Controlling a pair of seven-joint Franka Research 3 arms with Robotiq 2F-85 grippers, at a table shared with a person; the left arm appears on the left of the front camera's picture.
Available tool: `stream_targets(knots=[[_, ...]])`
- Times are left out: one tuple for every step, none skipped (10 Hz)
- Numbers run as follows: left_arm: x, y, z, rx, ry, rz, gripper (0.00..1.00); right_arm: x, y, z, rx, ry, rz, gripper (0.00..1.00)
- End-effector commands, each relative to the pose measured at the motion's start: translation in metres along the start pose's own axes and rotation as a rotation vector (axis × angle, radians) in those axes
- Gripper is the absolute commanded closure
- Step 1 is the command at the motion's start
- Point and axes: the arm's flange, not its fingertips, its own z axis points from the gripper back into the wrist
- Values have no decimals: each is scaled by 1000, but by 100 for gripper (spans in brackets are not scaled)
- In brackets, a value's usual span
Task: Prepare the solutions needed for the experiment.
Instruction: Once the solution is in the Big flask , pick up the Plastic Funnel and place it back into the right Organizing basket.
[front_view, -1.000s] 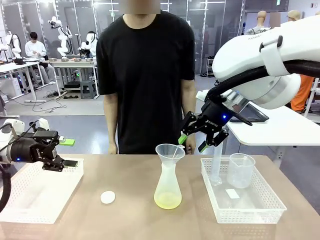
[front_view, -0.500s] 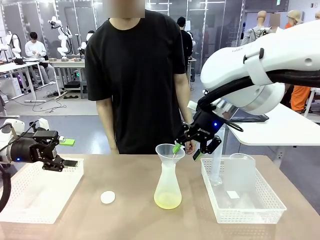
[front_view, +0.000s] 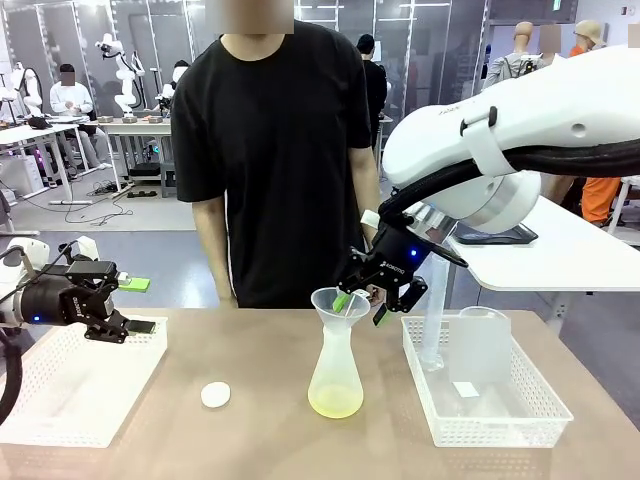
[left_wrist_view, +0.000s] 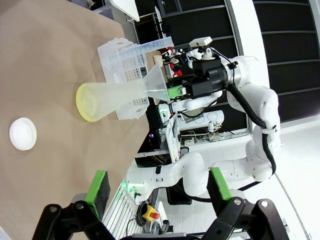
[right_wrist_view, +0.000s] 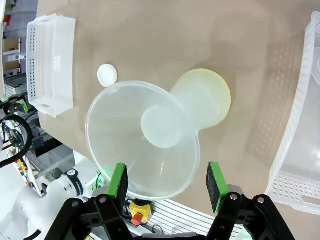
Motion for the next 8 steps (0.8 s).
stream_targets(knots=[[1, -2, 0, -5, -1, -13, 0, 9, 8, -3, -44, 8, -49, 23], [1, -2, 0, -5, -1, -13, 0, 11, 7, -4, -45, 11, -55, 26], [1, -2, 0, -5, -1, -13, 0, 12, 6, -5, -44, 7, -58, 33], [1, -2, 0, -5, -1, -13, 0, 13, 6, -6, -41, 6, -60, 43], [1, -2, 0, -5, -1, -13, 0, 14, 5, -7, -40, 6, -66, 42], [1, -2, 0, -5, -1, -13, 0, 15, 5, -7, -39, 8, -69, 60], [1, -2, 0, -5, -1, -13, 0, 16, 4, -7, -41, 11, -73, 51], [1, -2, 0, -5, -1, -13, 0, 17, 3, -8, -40, 10, -80, 78]])
